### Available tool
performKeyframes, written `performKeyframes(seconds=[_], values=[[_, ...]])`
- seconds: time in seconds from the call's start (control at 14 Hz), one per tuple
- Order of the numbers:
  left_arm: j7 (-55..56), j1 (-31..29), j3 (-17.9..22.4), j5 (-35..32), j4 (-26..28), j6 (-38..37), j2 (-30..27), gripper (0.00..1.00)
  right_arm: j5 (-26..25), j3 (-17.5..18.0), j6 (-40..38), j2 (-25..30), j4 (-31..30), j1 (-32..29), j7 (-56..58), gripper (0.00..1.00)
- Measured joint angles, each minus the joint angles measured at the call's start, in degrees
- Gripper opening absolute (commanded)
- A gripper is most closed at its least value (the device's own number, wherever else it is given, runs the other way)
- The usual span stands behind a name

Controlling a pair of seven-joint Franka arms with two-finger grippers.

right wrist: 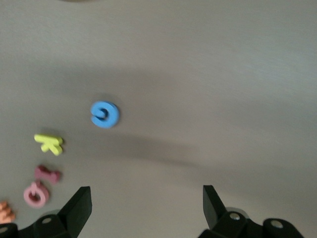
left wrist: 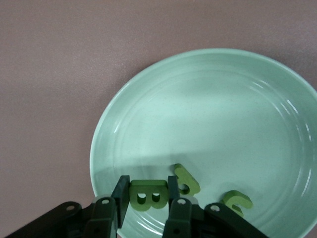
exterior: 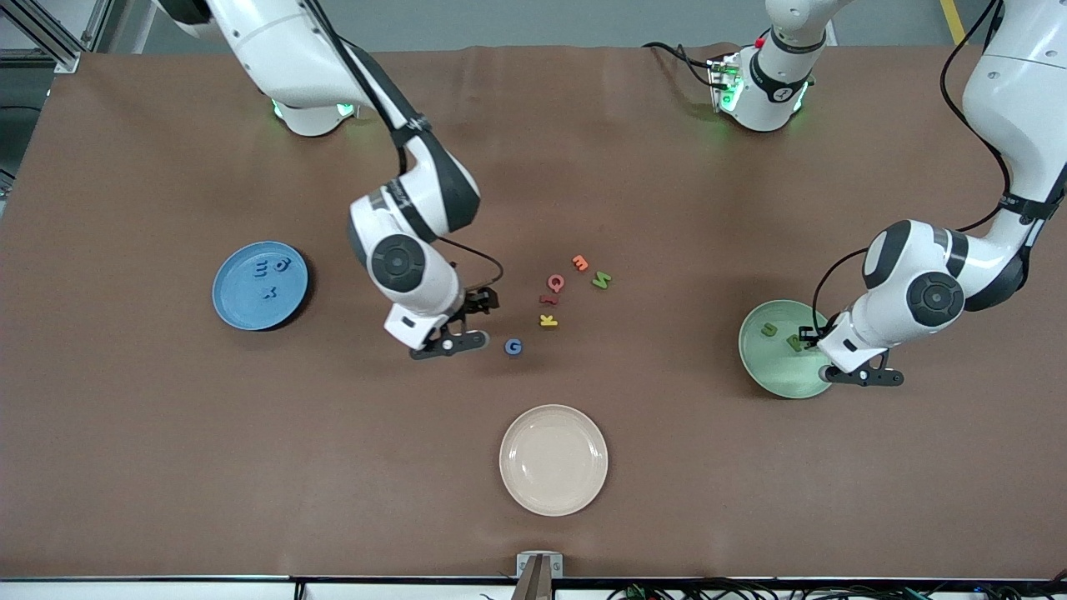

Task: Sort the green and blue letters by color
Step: 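Grasp the blue c with the right gripper while the left gripper reaches green z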

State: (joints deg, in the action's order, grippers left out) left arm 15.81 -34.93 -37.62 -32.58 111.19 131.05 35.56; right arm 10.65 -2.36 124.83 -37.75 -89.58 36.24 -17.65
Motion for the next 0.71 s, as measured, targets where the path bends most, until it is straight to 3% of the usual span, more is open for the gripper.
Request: performKeyframes(seconds=[0.07,0.21,0.43,0.71], values=[[-0.08,0.0,0.0,0.0,0.0,0.01,0.04,0.62,0.0,0.0,2.27,-1.55,0.43,0.76,-1.54,0.97],[-0.1,0.0,-0.01,0.0,0.0,0.05,0.09,0.67,0.01,0.0,5.52,-4.78,2.31,2.41,-4.69,0.95],[-0.11,0.0,-0.17,0.0,-0.06,0.21,0.09,0.7,0.01,-0.07,6.2,-9.62,8.06,4.26,-11.74,0.85],[5.5,0.04,-3.61,0.0,-0.12,-0.44,0.08,0.91,-0.09,-0.24,6.17,-11.87,11.07,4.7,-18.13,0.77]])
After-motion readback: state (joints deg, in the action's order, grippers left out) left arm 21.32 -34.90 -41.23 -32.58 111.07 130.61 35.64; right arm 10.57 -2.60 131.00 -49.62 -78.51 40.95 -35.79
